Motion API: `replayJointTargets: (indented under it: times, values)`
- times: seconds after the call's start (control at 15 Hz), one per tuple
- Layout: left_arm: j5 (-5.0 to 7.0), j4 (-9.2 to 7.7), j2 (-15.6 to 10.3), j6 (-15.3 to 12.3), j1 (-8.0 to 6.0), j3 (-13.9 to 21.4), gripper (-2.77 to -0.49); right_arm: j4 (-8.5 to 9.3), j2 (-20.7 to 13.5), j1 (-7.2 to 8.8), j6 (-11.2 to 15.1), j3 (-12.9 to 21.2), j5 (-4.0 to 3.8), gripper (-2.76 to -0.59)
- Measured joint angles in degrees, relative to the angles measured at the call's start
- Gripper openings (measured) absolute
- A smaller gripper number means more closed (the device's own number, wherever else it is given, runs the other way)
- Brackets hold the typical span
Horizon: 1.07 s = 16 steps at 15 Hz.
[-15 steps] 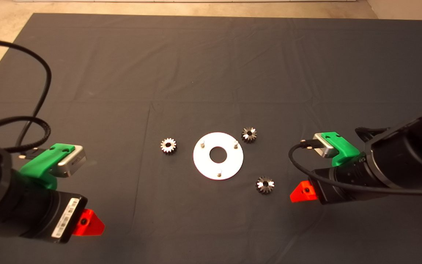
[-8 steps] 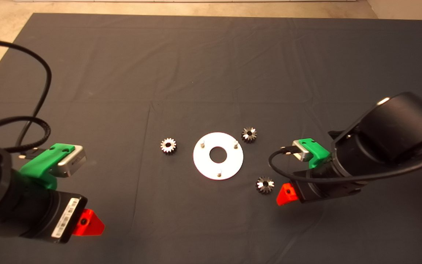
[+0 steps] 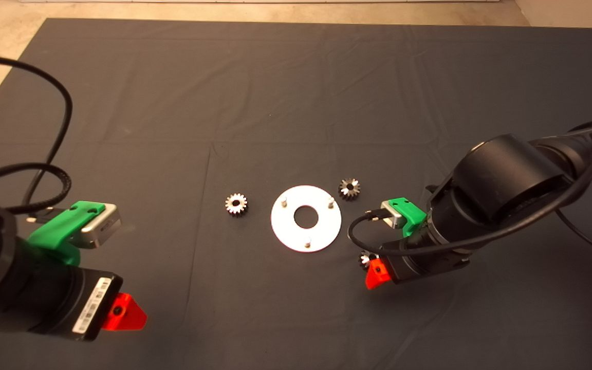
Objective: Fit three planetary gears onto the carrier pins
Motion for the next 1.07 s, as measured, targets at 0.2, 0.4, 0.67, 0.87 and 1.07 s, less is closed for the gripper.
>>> replayJointTargets:
  times: [0.2, 0.4, 0.67, 0.87, 1.07]
  values:
    - [0.0, 0.0, 0.0, 0.0, 0.01, 0.0, -0.77, -1.62, 0.2, -1.49, -3.1, -1.3, 0.06, -0.61]
    - [0.0, 0.0, 0.0, 0.0, -0.01, 0.0, -0.77, -3.3, 0.2, -2.18, -5.9, -3.0, 0.01, -0.61]
    - [0.0, 0.0, 0.0, 0.0, 0.01, 0.0, -0.77, -5.16, 0.3, -3.32, -8.4, -4.7, 0.0, -0.61]
    - [0.0, 0.0, 0.0, 0.0, 0.01, 0.0, -0.77, -6.18, 0.4, -3.47, -9.7, -5.4, 0.0, -0.61]
    - [0.0, 0.0, 0.0, 0.0, -0.01, 0.0, -0.77, -6.84, 0.4, -3.77, -10.3, -5.9, 0.01, -0.61]
